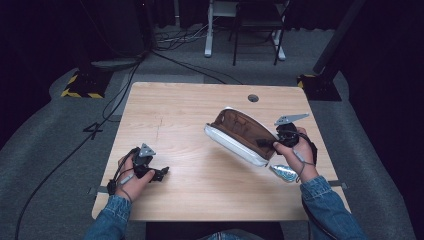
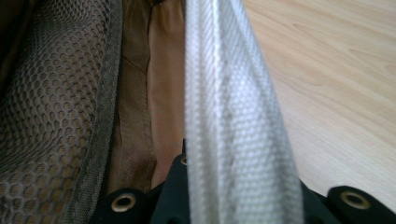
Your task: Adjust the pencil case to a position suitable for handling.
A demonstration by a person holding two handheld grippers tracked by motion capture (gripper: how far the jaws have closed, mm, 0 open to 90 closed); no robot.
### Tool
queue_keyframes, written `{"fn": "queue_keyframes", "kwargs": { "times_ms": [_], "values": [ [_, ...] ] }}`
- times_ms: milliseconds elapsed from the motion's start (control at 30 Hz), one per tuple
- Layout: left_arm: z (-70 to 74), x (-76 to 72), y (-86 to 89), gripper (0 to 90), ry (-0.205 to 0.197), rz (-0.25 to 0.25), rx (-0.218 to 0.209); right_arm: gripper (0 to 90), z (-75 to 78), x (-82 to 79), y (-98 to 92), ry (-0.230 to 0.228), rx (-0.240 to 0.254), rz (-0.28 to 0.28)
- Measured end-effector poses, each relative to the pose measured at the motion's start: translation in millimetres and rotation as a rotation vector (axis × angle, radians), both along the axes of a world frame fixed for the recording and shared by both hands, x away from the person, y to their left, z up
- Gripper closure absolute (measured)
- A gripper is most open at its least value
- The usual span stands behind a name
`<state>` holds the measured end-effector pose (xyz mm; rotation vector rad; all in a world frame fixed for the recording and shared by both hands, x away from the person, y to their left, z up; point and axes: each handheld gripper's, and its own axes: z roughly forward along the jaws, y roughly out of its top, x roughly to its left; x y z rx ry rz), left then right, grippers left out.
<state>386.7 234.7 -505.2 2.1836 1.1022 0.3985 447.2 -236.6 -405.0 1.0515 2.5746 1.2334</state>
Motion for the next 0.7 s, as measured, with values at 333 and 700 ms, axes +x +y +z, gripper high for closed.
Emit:
{"fn": "queue_keyframes", "kwargs": {
  "times_ms": [333,700],
  "values": [
    [0.0,0.0,0.0,3.6,0.000,0.000,0.000,87.2,-1.3,-27.7,10.5,0.007,0.018,0.079],
    [0.0,0.0,0.0,3.6,0.000,0.000,0.000,87.2,-7.6,-47.9,19.5,0.010,0.023,0.159]
  ]
}}
